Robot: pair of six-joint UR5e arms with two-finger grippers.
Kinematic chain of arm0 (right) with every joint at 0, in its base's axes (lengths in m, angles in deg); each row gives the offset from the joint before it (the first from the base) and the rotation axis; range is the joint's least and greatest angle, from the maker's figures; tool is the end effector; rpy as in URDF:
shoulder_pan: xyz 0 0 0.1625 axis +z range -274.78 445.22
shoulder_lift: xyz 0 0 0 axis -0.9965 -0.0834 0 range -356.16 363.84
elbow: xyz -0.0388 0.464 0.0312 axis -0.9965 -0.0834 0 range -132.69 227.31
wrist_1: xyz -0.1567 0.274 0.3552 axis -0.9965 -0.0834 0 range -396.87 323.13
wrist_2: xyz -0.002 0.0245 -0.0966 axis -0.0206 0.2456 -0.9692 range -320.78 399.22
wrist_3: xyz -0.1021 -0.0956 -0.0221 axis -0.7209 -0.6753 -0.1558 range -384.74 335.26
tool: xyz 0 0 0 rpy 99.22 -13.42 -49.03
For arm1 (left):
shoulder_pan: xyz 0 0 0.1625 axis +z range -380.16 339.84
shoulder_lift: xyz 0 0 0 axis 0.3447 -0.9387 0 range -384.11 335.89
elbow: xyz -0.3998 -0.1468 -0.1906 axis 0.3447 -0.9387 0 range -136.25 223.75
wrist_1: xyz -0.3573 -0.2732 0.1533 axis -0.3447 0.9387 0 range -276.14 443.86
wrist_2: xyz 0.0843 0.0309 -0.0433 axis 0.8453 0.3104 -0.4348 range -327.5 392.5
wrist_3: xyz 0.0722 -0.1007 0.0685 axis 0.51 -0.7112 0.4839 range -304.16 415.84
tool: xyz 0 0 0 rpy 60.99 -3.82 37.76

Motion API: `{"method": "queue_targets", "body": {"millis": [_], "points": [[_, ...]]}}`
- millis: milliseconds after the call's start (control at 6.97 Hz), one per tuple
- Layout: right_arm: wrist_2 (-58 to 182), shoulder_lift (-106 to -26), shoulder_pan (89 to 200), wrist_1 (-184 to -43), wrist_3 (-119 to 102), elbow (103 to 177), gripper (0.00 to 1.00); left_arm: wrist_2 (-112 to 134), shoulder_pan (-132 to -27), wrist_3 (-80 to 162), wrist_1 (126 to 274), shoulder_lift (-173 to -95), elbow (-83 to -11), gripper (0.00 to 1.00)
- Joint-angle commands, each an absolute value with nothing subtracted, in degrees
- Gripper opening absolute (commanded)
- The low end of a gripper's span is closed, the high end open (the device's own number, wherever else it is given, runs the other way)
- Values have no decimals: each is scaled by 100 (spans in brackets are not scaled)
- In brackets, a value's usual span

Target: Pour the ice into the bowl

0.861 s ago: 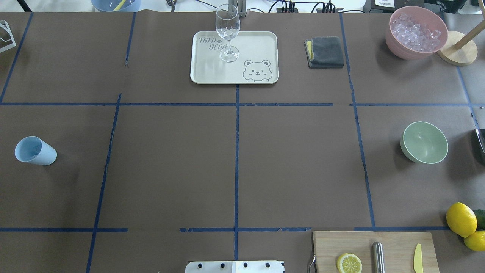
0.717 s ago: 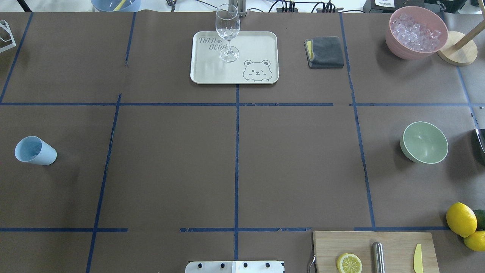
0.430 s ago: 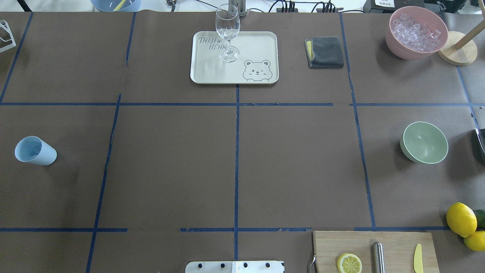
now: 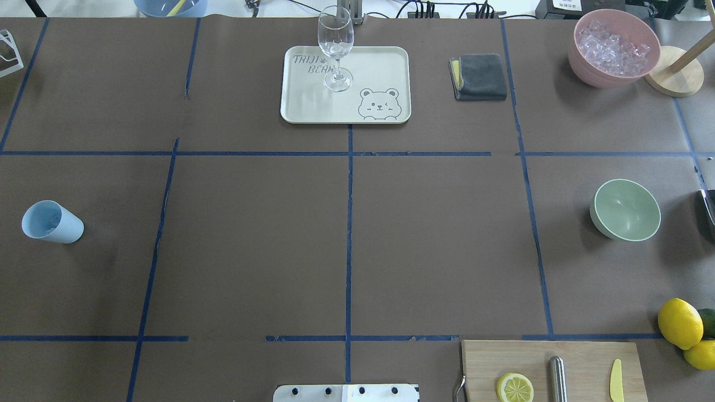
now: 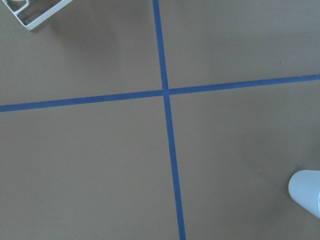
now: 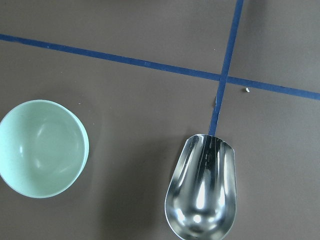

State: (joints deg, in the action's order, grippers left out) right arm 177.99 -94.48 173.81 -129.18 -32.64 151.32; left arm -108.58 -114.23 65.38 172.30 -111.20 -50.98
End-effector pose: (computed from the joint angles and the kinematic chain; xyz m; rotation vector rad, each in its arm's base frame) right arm 0.0146 -0.4920 0.6663 0.1039 -0.8476 -0.1777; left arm -0.0609 -0.5293 0.7026 0.1097 0.8851 0.0911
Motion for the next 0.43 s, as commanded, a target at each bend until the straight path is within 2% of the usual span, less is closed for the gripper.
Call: {"method": "queue_targets", "body": {"millis": [0, 287], "points": [[17991, -9478, 17145, -12881, -3265, 15067, 100, -10874, -11412, 6560, 17237, -11104, -5239, 100], [18579, -9443, 16637, -12829, -3203, 15058, 100, -10865, -11290, 6560, 17237, -11025, -5249, 100]]}}
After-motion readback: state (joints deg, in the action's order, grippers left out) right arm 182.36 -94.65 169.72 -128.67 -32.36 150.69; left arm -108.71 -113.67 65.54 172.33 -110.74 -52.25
